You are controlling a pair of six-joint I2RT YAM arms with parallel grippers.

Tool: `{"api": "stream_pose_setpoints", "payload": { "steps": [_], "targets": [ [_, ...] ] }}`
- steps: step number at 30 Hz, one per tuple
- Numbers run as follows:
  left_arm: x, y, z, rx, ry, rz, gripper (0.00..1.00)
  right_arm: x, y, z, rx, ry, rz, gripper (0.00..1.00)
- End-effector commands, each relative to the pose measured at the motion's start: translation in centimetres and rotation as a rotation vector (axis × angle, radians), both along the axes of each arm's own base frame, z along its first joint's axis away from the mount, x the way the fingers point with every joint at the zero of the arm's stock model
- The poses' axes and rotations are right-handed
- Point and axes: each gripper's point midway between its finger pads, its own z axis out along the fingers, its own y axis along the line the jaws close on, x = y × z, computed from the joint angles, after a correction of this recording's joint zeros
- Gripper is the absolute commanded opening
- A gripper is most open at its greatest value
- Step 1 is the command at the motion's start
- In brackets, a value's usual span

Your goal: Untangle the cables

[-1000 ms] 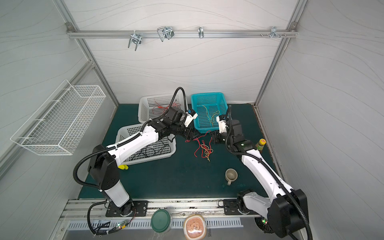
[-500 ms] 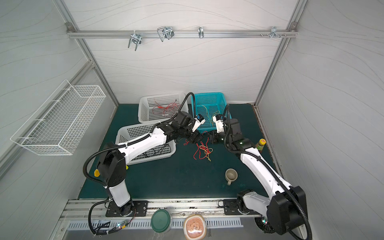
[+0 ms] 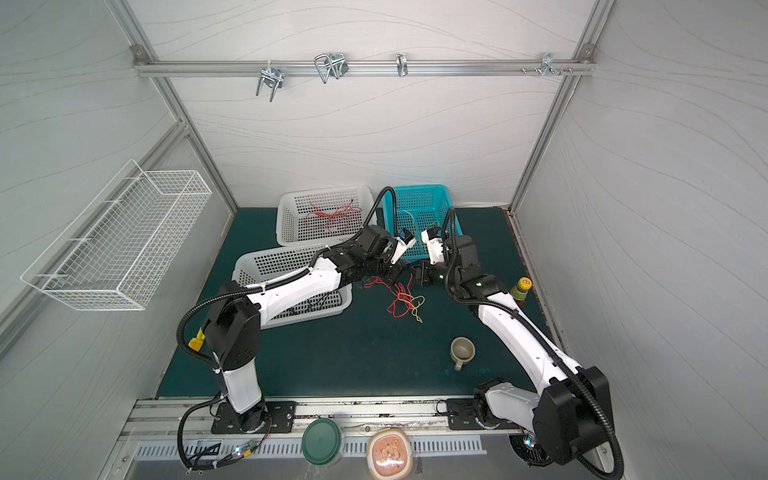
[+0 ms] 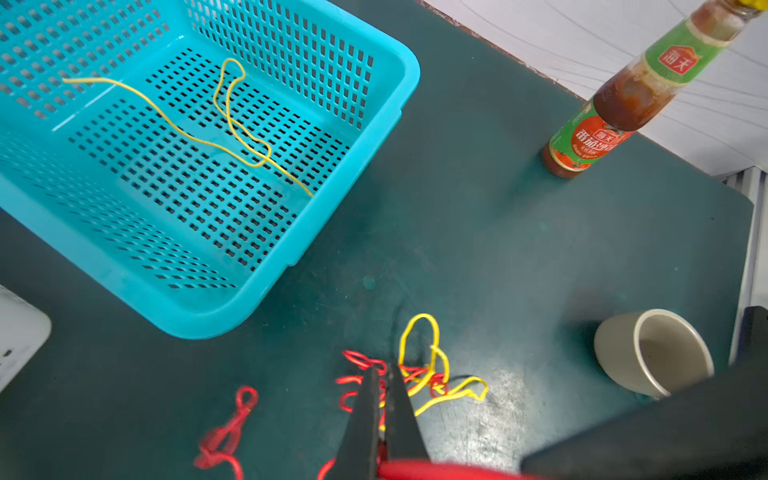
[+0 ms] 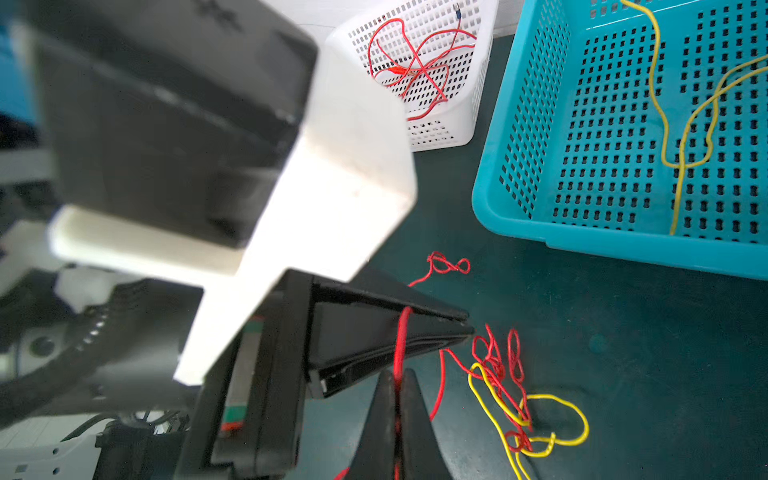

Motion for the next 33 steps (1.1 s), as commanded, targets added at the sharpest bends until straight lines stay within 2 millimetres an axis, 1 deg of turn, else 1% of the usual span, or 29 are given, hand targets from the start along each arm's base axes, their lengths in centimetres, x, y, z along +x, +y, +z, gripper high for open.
{"api": "stream_pose_setpoints", "payload": {
  "steps": [1,3,5,7,9,10,11,12,15,17,19,23,27,30,33],
  "targets": [
    [0.9,-0.4,3.2,-0.077,-0.083,0.004,0.0,0.0,0.3,0.5,0.001,0.008,-0.001,0.01],
    [0.8,-0.1,3.0,-0.077,-0.085,0.007,0.0,0.3,-0.7,0.7,-0.023,0.004,-0.053,0.14],
    [0.6,0.1,3.1,-0.083,-0.098,0.008,0.0,0.6,-2.2,1.3,-0.018,-0.005,-0.105,0.21],
    [0.6,0.3,3.2,-0.086,-0.106,0.013,0.0,0.6,-3.7,2.2,0.013,-0.015,-0.149,0.31],
    [0.5,0.6,3.2,-0.087,-0.108,0.017,0.0,0.4,-5.2,3.2,0.042,-0.029,-0.192,0.36],
    [0.5,0.7,3.3,-0.09,-0.107,0.016,0.0,0.3,-5.8,3.5,0.051,-0.035,-0.21,0.41],
    [0.5,0.7,3.3,-0.092,-0.108,0.015,0.0,0.1,-6.3,3.7,0.056,-0.042,-0.224,0.42],
    [0.4,0.7,3.4,-0.095,-0.108,0.011,0.0,-0.1,-6.6,3.8,0.057,-0.043,-0.234,0.43],
    [0.4,0.6,3.5,-0.1,-0.109,0.01,0.0,-0.7,-6.9,3.4,0.05,-0.03,-0.241,0.49],
    [0.4,0.5,3.6,-0.106,-0.109,0.005,0.0,-0.8,-7.1,2.5,0.041,0.008,-0.259,0.5],
    [0.2,0.4,3.7,-0.112,-0.11,-0.003,0.0,-0.7,-7.0,1.0,0.033,0.066,-0.262,0.5],
    [0.0,0.2,4.1,-0.126,-0.112,-0.019,0.0,-0.3,-6.2,-2.5,0.054,0.177,-0.254,0.5],
    [-0.2,0.1,4.3,-0.136,-0.108,-0.028,0.0,0.0,-5.0,-5.2,0.091,0.269,-0.224,0.48],
    [-0.4,0.1,4.5,-0.141,-0.109,-0.034,0.0,0.0,-3.7,-6.3,0.113,0.301,-0.19,0.48],
    [-0.3,0.1,4.7,-0.144,-0.115,-0.034,0.0,-0.1,-2.2,-7.0,0.112,0.324,-0.145,0.48]
  ]
}}
